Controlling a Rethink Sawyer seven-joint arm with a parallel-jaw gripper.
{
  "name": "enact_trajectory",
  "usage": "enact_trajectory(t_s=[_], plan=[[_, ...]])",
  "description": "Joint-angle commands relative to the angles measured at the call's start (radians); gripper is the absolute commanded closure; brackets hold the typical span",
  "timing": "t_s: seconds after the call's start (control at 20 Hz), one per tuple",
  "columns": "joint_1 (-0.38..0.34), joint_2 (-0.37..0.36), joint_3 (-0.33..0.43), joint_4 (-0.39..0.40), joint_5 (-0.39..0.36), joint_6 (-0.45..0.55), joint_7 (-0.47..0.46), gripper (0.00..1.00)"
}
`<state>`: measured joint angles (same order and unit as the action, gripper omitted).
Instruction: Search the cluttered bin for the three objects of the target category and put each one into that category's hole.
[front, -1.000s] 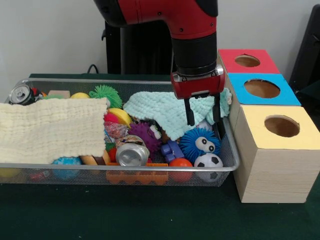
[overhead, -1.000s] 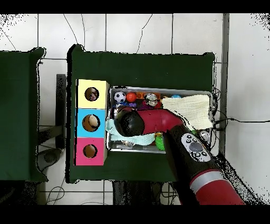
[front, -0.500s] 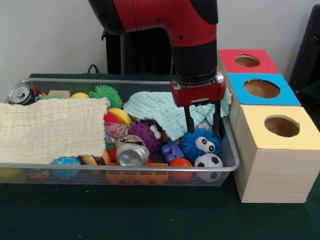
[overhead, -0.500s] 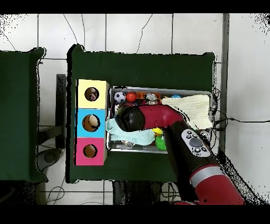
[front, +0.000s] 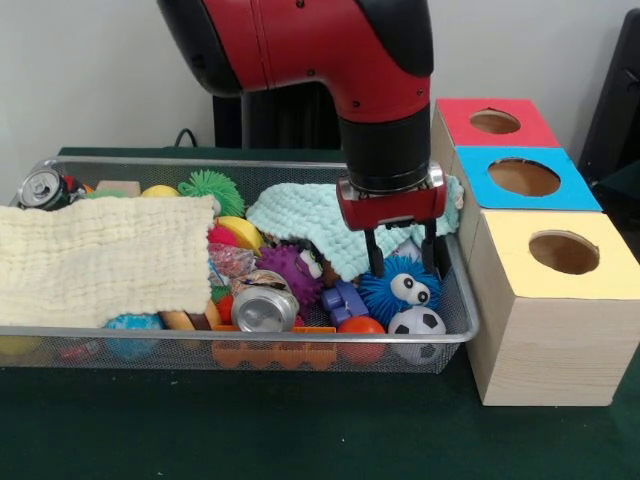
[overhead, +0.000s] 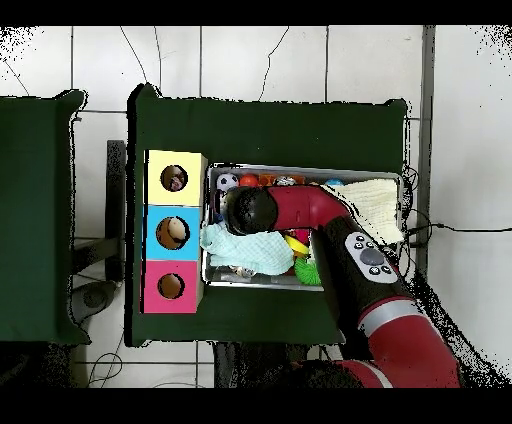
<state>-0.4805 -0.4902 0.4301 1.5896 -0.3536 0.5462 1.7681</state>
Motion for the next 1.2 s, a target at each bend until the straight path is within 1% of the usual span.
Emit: enact_trajectory(t_s=[0.05, 0.25, 0.35, 0.4, 0.5, 0.7, 0.85, 0.9, 0.95, 1.1, 1.15, 1.2], plan=[[-0.025, 0.1, 0.101, -0.148, 0.02, 0.204, -0.183, 0.0], [-0.032, 0.118, 0.124, -0.179, 0.003, 0.239, -0.205, 0.0], [-0.031, 0.13, 0.133, -0.212, -0.001, 0.267, -0.214, 0.0], [-0.028, 0.146, 0.141, -0.242, -0.004, 0.281, -0.227, 0.0], [-0.025, 0.154, 0.148, -0.264, -0.01, 0.286, -0.228, 0.0], [-0.024, 0.151, 0.158, -0.273, -0.024, 0.29, -0.229, 0.0], [-0.016, 0.176, 0.175, -0.347, -0.025, 0.342, -0.268, 0.0], [-0.011, 0.188, 0.183, -0.381, -0.024, 0.375, -0.289, 0.0], [-0.01, 0.191, 0.187, -0.391, -0.024, 0.385, -0.294, 0.0], [-0.015, 0.174, 0.189, -0.367, -0.029, 0.378, -0.275, 0.0], [-0.023, 0.151, 0.186, -0.326, -0.031, 0.361, -0.255, 0.0], [-0.026, 0.14, 0.186, -0.312, -0.03, 0.359, -0.247, 0.0]])
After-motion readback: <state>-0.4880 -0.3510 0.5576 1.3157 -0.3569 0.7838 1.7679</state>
